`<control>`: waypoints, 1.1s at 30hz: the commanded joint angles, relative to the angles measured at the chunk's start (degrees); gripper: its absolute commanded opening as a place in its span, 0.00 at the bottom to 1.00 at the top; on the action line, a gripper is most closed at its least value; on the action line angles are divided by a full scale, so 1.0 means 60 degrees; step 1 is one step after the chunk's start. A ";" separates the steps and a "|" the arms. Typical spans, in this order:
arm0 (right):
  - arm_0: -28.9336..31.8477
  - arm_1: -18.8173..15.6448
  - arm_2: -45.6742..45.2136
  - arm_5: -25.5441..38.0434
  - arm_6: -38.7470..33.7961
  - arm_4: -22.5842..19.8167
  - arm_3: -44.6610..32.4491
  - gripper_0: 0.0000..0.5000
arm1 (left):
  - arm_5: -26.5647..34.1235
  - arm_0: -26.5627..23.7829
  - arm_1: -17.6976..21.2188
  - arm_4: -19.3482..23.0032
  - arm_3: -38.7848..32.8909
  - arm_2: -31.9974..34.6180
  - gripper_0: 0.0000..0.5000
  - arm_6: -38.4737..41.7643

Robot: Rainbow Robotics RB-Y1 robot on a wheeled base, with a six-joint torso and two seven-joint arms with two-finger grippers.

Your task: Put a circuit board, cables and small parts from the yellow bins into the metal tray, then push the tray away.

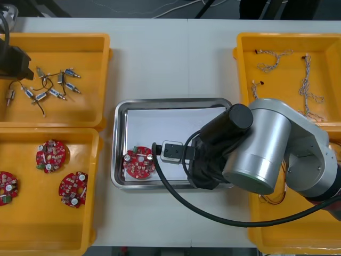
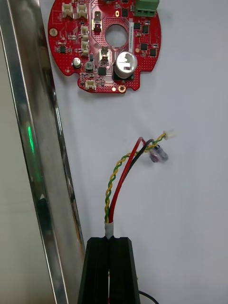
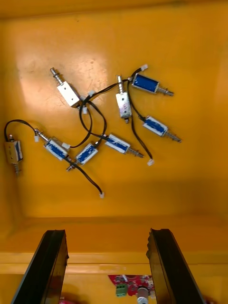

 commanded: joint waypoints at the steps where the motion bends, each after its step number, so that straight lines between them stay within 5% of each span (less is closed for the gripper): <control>1: -0.0535 -0.0079 0.0636 -0.0430 0.0463 0.0231 0.0265 0.00 | -0.0100 0.0137 0.0560 0.0069 0.0428 0.0703 1.00 -0.0488; 12: -0.0593 -0.0108 0.0827 -0.1221 0.2177 0.0275 0.1114 0.00 | -0.0291 0.0137 0.0677 -0.0151 0.0750 0.1508 1.00 -0.0913; 21: -0.0593 -0.0079 0.1120 -0.1704 0.2352 0.0114 0.1685 0.00 | -0.0335 0.0137 0.0677 -0.0341 0.0750 0.1523 1.00 -0.0781; 26: -0.0579 -0.0050 0.1120 -0.1719 0.2308 0.0026 0.1715 0.10 | -0.0335 0.0137 0.0677 -0.0341 0.0736 0.1523 1.00 -0.0752; 27: -0.0579 -0.0050 0.1120 -0.1719 0.2294 -0.0003 0.1715 0.14 | -0.0335 0.0122 0.0677 -0.0341 0.0750 0.1523 1.00 -0.0737; 29: -0.0579 -0.0050 0.1120 -0.1719 0.2294 -0.0047 0.1715 0.42 | -0.0335 0.0137 0.0677 -0.0326 0.0750 0.1508 1.00 -0.0708; 31: -0.0593 -0.0021 0.1120 -0.1748 0.2279 -0.0091 0.1685 0.95 | -0.0335 0.0137 0.0677 -0.0297 0.0750 0.1523 1.00 -0.0459; 33: -0.0593 -0.0021 0.1091 -0.1733 0.2235 -0.0106 0.1656 1.00 | -0.0335 0.0122 0.0677 -0.0385 0.0750 0.1494 1.00 0.0010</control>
